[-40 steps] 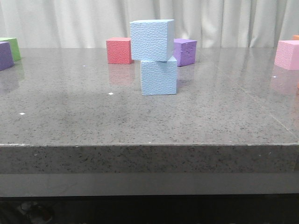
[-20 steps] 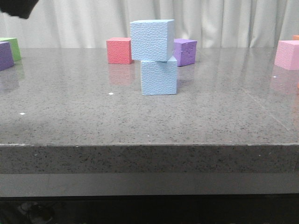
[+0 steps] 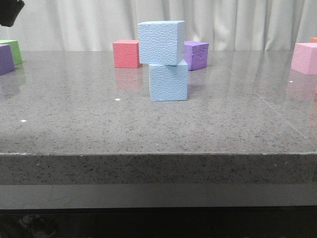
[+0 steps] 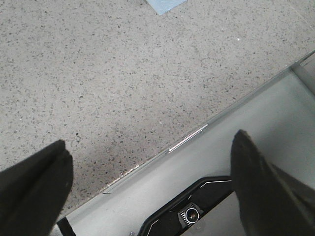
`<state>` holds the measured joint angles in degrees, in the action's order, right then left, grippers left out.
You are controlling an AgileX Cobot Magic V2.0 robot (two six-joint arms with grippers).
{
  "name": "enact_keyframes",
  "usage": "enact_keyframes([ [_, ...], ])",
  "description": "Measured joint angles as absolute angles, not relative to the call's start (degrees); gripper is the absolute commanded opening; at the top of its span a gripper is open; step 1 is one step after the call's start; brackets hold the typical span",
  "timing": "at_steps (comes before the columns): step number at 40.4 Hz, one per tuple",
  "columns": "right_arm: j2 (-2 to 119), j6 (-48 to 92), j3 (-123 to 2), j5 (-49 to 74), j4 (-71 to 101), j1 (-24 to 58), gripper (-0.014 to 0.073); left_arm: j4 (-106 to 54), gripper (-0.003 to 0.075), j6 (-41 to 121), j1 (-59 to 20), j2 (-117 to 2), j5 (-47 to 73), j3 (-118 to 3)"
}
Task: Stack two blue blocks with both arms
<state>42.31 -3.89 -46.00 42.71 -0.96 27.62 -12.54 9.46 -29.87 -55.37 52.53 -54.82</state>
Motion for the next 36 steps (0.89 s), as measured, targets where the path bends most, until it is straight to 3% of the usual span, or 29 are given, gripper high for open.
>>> enact_keyframes([
  [5,42.31,-3.89,-46.00,43.06,-0.96,27.62,0.0448,-12.54,0.0393,9.46,-29.87,-55.37,52.43,-54.82],
  [14,42.31,-3.89,-46.00,43.50,-0.96,27.62,0.0043,-12.54,0.0109,9.46,-29.87,-55.37,52.43,-54.82],
  [18,42.31,-3.89,-46.00,43.50,-0.96,27.62,-0.0069,-12.54,0.0016,9.46,-29.87,-55.37,52.43,-54.82],
  [20,42.31,-3.89,-46.00,43.54,-0.96,27.62,-0.0066,-12.54,-0.0017,9.46,-29.87,-55.37,52.43,-54.82],
  [36,42.31,-3.89,-46.00,43.88,-0.96,27.62,-0.0069,-12.54,-0.0018,9.46,-29.87,-55.37,52.53,-54.82],
])
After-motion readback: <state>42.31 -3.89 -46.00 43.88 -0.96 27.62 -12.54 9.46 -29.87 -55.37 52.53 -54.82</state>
